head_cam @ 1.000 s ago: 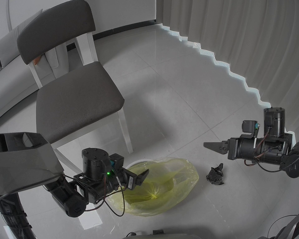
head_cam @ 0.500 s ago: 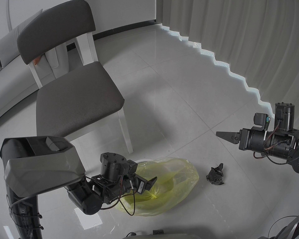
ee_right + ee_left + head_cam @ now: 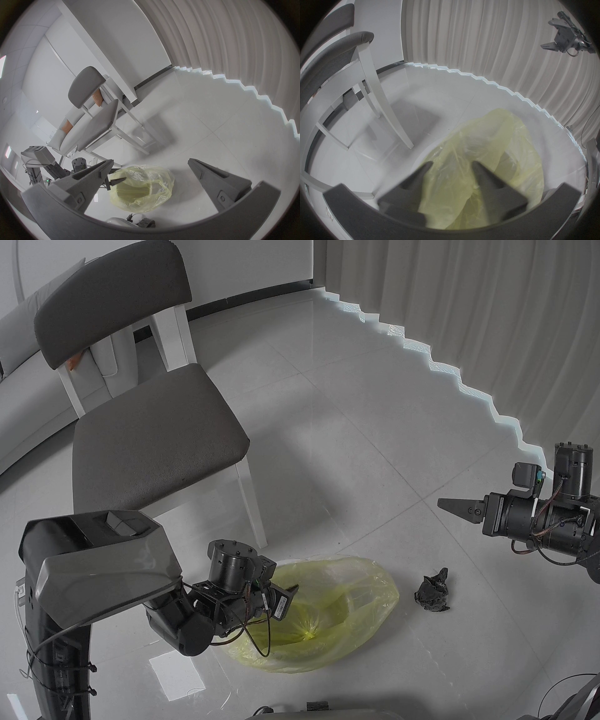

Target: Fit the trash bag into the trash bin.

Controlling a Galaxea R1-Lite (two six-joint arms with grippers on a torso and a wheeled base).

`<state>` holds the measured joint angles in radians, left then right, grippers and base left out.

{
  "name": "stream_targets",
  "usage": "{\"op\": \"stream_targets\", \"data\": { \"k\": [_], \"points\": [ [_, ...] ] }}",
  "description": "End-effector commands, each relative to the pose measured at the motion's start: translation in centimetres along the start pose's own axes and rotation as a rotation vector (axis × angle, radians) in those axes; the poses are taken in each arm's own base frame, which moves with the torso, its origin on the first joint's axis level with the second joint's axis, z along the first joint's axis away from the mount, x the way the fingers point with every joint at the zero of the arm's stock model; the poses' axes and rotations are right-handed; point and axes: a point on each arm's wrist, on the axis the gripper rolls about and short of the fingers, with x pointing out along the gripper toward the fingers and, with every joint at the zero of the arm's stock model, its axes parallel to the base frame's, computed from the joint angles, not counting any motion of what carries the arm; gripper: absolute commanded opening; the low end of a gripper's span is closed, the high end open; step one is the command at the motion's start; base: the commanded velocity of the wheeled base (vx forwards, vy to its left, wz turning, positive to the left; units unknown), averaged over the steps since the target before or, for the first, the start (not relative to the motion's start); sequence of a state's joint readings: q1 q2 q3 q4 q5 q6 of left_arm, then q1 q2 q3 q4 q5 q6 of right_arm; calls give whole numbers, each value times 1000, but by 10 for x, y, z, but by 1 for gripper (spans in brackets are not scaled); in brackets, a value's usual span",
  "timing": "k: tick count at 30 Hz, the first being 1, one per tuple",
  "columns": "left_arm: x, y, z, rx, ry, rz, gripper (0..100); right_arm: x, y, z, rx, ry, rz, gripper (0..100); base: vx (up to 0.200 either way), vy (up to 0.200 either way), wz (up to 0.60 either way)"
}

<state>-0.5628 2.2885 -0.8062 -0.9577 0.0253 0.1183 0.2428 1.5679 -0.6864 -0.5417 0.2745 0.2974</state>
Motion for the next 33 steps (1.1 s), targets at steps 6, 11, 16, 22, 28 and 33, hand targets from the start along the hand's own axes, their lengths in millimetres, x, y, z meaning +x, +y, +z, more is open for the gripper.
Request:
{"op": "stream_targets", "data": {
  "k": [6, 11, 16, 22, 28, 33],
  "points": [
    [2, 19, 26, -32, -85, 52, 0, 4, -5, -2, -8, 9, 33, 100, 0, 0, 0],
    [-2, 32, 32, -46, -109, 82, 0, 4, -5, -3, -9, 14, 35, 100, 0, 0, 0],
    [8, 31, 20, -48, -71, 76, 0, 10, -8, -7, -3, 36, 30, 100, 0, 0, 0],
    [33, 40, 13, -73, -69, 96, 0, 17, -12, -12, 5, 60, 21, 100, 0, 0, 0],
    [49, 58, 14, -134, -32, 118, 0, 23, -15, -16, 5, 78, 15, 100, 0, 0, 0],
    [61, 59, 13, -165, -20, 113, 0, 30, -19, -20, 12, 101, 6, 100, 0, 0, 0]
  ]
}}
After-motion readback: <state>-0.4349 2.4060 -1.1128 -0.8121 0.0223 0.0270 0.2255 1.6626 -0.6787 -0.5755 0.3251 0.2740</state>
